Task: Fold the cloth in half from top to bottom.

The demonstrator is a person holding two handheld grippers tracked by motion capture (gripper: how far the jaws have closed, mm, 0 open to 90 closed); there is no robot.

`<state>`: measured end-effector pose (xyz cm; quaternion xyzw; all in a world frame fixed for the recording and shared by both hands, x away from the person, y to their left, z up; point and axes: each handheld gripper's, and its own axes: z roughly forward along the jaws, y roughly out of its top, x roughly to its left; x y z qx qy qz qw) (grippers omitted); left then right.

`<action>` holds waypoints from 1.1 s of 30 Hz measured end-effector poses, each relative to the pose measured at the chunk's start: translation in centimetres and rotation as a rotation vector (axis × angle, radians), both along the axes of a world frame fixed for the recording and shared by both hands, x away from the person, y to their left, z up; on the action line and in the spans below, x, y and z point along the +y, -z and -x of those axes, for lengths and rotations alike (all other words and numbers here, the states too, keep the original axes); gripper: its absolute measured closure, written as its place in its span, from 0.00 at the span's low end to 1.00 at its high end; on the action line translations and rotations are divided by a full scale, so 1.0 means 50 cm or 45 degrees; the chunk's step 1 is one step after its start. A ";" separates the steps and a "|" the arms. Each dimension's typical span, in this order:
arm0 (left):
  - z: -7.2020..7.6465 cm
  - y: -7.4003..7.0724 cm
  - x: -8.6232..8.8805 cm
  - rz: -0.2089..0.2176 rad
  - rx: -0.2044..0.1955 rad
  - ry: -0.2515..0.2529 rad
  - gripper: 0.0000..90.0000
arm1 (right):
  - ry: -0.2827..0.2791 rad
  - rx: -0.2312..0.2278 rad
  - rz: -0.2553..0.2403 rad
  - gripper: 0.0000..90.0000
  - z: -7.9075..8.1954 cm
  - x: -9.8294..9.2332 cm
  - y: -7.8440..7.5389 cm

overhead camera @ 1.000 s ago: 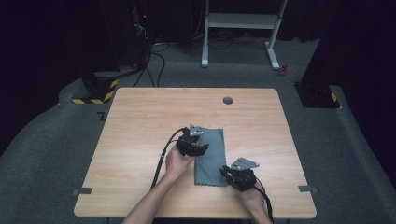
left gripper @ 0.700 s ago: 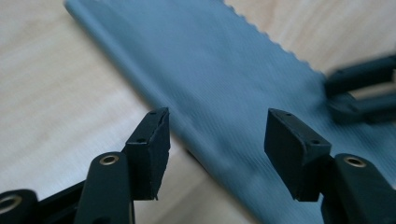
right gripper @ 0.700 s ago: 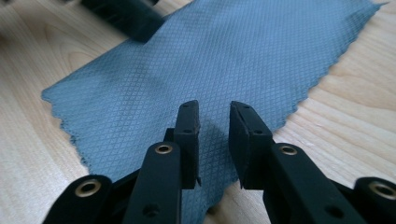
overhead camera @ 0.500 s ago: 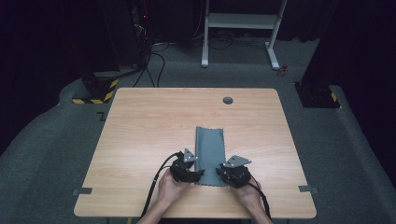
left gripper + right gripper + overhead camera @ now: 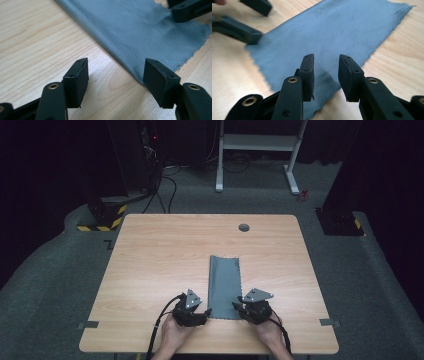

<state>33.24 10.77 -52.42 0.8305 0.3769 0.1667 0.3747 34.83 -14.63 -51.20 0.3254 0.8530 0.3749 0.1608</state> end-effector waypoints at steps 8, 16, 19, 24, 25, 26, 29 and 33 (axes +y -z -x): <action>0.004 0.004 0.003 0.000 -0.027 0.003 0.39 | -0.037 0.016 0.014 0.73 0.032 -0.019 0.019; 0.007 0.004 0.011 0.010 -0.017 0.009 0.39 | -0.061 0.038 0.022 0.66 0.026 -0.029 0.017; 0.007 0.004 0.016 0.009 -0.021 0.026 0.39 | -0.057 0.053 0.013 0.65 0.023 -0.033 0.017; -0.003 -0.005 0.031 0.043 -0.046 0.033 0.45 | 0.002 0.067 -0.076 0.76 0.021 -0.040 0.005; -0.007 -0.011 0.031 0.060 -0.057 0.037 0.46 | 0.011 0.057 -0.091 0.79 0.018 -0.040 0.000; -0.011 -0.018 0.030 0.082 -0.065 0.048 0.47 | 0.018 0.048 -0.090 0.82 0.016 -0.038 -0.004; -0.041 -0.040 0.011 0.121 -0.076 0.099 0.49 | 0.015 0.018 -0.068 0.87 0.000 -0.025 -0.010; -0.096 -0.042 -0.029 0.102 -0.074 0.133 0.49 | 0.034 0.030 -0.048 0.88 -0.035 -0.008 -0.003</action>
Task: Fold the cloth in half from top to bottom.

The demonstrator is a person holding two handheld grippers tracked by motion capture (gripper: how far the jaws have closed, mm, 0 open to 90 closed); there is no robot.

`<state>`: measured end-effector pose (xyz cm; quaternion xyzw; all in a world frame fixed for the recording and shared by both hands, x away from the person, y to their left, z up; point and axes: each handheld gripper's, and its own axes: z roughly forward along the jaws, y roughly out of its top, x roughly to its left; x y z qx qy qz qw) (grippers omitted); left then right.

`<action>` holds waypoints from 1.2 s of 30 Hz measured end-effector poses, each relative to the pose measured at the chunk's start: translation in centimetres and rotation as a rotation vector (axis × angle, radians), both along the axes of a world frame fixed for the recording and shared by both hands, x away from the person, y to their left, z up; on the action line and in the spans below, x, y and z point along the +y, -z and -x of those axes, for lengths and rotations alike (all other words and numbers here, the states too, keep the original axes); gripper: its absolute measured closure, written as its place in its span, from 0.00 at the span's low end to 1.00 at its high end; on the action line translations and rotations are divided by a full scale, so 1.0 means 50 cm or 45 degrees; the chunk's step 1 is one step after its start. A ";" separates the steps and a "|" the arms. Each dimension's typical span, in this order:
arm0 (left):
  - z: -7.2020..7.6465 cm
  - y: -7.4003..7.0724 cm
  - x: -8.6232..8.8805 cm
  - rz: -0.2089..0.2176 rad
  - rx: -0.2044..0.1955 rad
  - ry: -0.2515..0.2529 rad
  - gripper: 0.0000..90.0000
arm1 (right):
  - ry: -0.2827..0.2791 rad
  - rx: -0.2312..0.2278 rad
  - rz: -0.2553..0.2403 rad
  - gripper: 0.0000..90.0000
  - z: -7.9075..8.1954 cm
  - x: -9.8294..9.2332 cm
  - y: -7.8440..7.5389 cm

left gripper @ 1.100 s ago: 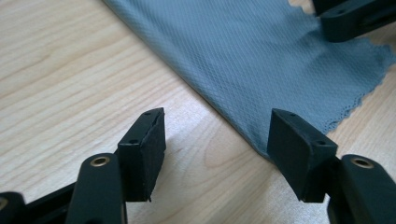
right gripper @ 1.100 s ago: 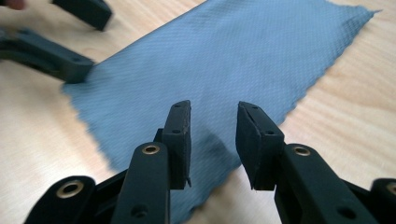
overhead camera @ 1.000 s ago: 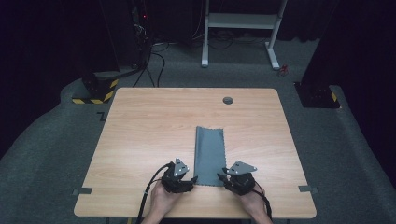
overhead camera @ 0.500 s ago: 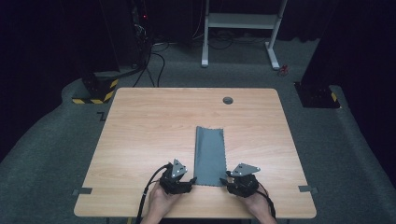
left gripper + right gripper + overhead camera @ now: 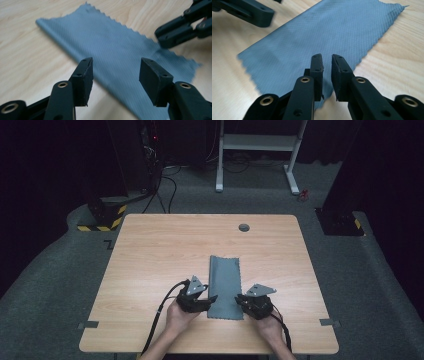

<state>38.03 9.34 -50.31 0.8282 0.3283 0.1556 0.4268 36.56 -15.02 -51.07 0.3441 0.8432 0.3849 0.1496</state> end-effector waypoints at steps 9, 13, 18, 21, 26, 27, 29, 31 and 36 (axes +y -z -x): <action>-0.082 0.039 -0.015 -0.065 0.092 -0.067 0.50 | 0.055 0.018 0.011 0.86 -0.060 0.007 0.023; -0.089 0.036 0.009 -0.078 0.122 -0.167 0.49 | 0.045 0.002 0.013 0.87 -0.063 0.003 0.024; -0.093 0.021 0.018 -0.045 0.076 -0.183 0.49 | 0.078 -0.002 0.002 0.85 -0.075 -0.004 0.014; -0.099 0.013 -0.001 -0.029 0.045 -0.121 0.49 | 0.087 -0.025 -0.006 0.84 -0.083 -0.001 0.008; -0.124 0.018 -0.030 0.009 0.046 -0.084 0.50 | 0.082 -0.020 0.011 0.85 -0.099 0.013 0.004; -0.128 0.021 -0.032 0.013 0.052 -0.090 0.50 | 0.085 -0.017 0.019 0.86 -0.104 0.017 0.004; -0.142 0.028 -0.036 -0.009 0.080 -0.101 0.50 | 0.088 -0.013 0.023 0.85 -0.115 0.023 0.004; -0.156 0.030 -0.037 -0.047 0.080 -0.117 0.49 | 0.100 -0.013 0.016 0.85 -0.130 0.026 0.004; -0.181 0.035 -0.023 -0.076 0.110 -0.184 0.52 | 0.120 0.030 0.042 0.86 -0.166 0.033 0.016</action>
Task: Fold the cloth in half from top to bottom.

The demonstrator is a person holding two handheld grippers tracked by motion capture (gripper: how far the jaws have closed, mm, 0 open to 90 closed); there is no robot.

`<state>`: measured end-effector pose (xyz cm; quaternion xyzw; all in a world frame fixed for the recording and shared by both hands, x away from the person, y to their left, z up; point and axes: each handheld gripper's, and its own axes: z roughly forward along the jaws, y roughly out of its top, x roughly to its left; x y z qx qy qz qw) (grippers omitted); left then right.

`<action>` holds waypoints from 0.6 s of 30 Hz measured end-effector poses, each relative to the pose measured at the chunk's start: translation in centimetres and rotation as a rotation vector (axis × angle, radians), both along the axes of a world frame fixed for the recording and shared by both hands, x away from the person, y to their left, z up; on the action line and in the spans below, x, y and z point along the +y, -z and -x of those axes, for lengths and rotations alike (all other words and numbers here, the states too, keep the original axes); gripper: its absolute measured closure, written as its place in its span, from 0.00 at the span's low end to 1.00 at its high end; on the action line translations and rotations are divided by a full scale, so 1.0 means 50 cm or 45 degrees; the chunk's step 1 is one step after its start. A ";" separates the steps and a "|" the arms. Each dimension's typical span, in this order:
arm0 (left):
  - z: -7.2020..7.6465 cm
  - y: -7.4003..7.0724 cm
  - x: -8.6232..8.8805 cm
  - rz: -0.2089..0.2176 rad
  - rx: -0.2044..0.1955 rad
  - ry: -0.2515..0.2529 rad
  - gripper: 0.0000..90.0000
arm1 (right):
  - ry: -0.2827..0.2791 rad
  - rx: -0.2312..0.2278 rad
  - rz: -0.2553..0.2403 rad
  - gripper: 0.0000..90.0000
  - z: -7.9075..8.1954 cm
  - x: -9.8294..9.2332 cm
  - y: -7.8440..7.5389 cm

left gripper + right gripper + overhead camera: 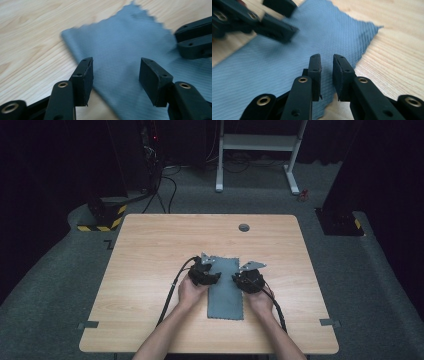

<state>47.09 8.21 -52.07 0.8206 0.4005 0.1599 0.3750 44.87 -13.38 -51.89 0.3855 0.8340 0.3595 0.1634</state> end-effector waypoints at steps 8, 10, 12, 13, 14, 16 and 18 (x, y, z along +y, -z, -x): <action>-0.024 -0.002 0.028 -0.007 0.026 -0.133 0.51 | 0.051 0.001 -0.031 0.82 -0.026 -0.016 -0.006; -0.031 -0.004 0.029 -0.023 0.029 -0.144 0.51 | 0.077 0.010 -0.065 0.81 -0.032 -0.027 -0.006; -0.040 -0.008 0.024 -0.044 0.027 -0.157 0.51 | 0.094 0.014 -0.076 0.80 -0.036 -0.034 -0.005; -0.042 -0.009 0.021 -0.048 0.022 -0.161 0.51 | 0.098 0.001 -0.081 0.80 -0.039 -0.037 -0.004; -0.047 -0.008 0.018 -0.045 0.030 -0.169 0.51 | 0.112 0.002 -0.089 0.80 -0.040 -0.039 -0.004; -0.055 -0.006 0.011 -0.053 0.038 -0.179 0.50 | 0.143 0.004 -0.097 0.80 -0.045 -0.045 -0.002; -0.061 -0.007 0.005 -0.057 0.043 -0.189 0.50 | 0.165 0.008 -0.100 0.80 -0.049 -0.052 0.000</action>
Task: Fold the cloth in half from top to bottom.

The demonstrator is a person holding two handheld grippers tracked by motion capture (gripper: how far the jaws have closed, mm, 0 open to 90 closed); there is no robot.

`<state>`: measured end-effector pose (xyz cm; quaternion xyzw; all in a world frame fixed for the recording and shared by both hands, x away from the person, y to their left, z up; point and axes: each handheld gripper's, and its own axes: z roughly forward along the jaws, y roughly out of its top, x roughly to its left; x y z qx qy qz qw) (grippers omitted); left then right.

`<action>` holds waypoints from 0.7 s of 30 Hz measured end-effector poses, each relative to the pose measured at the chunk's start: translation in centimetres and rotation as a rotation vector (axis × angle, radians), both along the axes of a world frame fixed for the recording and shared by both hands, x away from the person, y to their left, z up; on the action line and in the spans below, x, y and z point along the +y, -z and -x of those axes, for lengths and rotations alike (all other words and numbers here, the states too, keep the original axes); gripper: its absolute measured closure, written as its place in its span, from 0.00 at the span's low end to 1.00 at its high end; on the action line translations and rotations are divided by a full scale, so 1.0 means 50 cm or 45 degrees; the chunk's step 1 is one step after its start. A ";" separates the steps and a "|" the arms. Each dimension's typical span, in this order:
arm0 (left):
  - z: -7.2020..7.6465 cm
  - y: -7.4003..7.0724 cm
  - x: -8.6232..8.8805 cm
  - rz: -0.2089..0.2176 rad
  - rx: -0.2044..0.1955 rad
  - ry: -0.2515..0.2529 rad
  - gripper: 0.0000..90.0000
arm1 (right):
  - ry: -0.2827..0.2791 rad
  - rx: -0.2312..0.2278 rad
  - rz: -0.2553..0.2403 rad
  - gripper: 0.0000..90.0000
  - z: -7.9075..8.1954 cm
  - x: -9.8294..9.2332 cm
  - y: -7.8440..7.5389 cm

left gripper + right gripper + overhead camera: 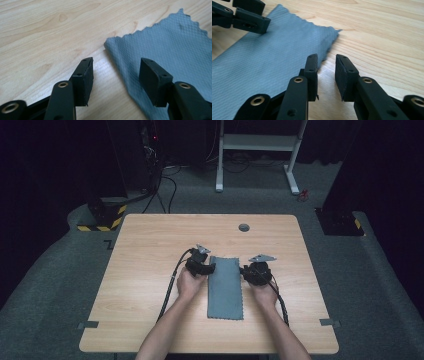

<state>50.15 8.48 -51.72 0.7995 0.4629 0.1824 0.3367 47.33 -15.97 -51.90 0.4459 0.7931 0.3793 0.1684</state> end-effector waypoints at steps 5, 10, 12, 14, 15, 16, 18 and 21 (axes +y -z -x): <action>-0.007 0.001 0.005 0.010 -0.008 -0.038 0.56 | 0.051 0.010 -0.013 0.79 -0.010 -0.006 0.006; -0.012 0.001 0.011 0.018 -0.009 -0.064 0.60 | 0.045 0.038 0.002 0.77 -0.031 0.013 -0.005; -0.015 0.000 0.013 0.014 0.000 -0.071 0.61 | 0.044 0.035 0.008 0.77 -0.038 0.020 -0.009; -0.018 -0.001 0.011 0.002 -0.002 -0.069 0.61 | 0.055 0.036 -0.004 0.74 -0.045 0.027 -0.013; -0.018 -0.002 0.010 -0.002 0.000 -0.064 0.62 | 0.057 0.047 -0.002 0.74 -0.050 0.028 -0.013; -0.019 -0.002 0.009 -0.005 -0.001 -0.059 0.63 | 0.057 0.054 0.016 0.74 -0.057 0.033 -0.013; -0.020 -0.003 0.009 -0.002 0.002 -0.057 0.64 | 0.072 0.045 0.025 0.73 -0.064 0.039 -0.012; -0.021 -0.003 0.006 0.007 0.007 -0.044 0.68 | 0.081 0.085 0.061 0.73 -0.082 0.050 -0.006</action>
